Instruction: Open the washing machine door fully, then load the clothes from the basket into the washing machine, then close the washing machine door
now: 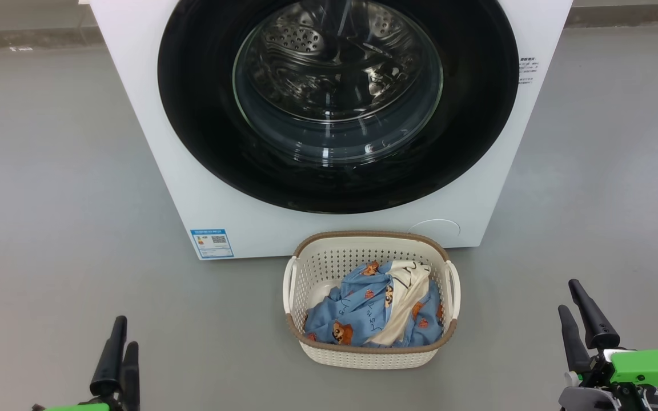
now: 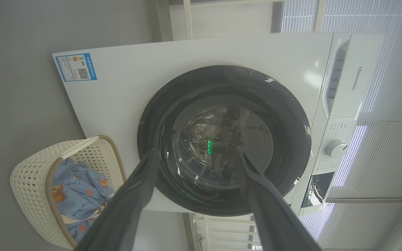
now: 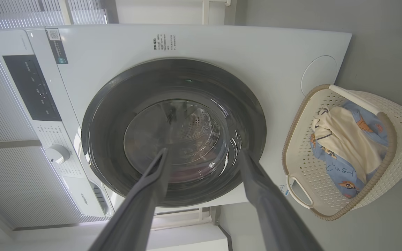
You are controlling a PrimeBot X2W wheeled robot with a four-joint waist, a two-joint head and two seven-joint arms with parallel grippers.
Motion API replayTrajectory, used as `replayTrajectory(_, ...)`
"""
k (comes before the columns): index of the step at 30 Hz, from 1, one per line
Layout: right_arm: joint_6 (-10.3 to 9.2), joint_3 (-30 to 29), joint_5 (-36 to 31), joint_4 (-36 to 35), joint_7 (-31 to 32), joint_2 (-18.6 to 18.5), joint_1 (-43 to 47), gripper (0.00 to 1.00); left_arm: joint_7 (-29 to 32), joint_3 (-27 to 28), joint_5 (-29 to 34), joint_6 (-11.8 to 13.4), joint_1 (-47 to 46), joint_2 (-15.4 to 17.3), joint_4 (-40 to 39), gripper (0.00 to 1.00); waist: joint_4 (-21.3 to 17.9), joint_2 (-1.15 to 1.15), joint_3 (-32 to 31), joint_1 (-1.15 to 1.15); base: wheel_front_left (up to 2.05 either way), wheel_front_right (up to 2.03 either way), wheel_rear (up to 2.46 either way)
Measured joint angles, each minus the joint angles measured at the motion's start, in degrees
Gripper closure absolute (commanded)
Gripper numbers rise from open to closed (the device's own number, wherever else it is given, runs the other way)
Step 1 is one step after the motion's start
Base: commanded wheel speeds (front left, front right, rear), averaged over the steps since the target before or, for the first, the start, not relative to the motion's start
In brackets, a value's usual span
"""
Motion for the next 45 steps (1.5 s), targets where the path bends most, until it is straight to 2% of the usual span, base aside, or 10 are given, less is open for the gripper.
replayTrajectory(16, 0.0, 1.9, -1.1, -2.0, -1.9, -0.7, -0.1, 0.0, -2.6, -2.2, 3.0, 0.0, -0.3, 1.0, -1.7, 0.0, -0.1, 0.0, -0.2, -0.02, 0.0, 0.0, 0.0)
replayTrajectory(28, 0.0, 5.3, -5.3, -3.5, -4.9, -3.4, -0.4, 0.0, -4.9, -4.8, 11.1, 0.0, -0.7, 2.8, -1.6, 0.0, -0.4, 0.0, -0.5, -0.02, 0.0, 0.0, 0.0)
replayTrajectory(35, 0.0, 6.8, -7.9, -4.1, -6.2, -4.9, -1.4, 0.0, -5.9, -5.6, 17.4, 1.1, -1.5, 3.2, -1.4, 0.0, -0.5, 0.0, -0.6, -0.02, 0.0, 0.0, 0.0)
replayTrajectory(45, 0.0, 7.8, -17.3, -4.7, -7.9, -6.5, -1.6, 0.0, -7.8, -7.5, 25.6, 2.6, -2.4, 4.6, -1.0, 0.0, -0.4, 0.0, -0.9, -0.02, 0.0, 0.0, 0.0)
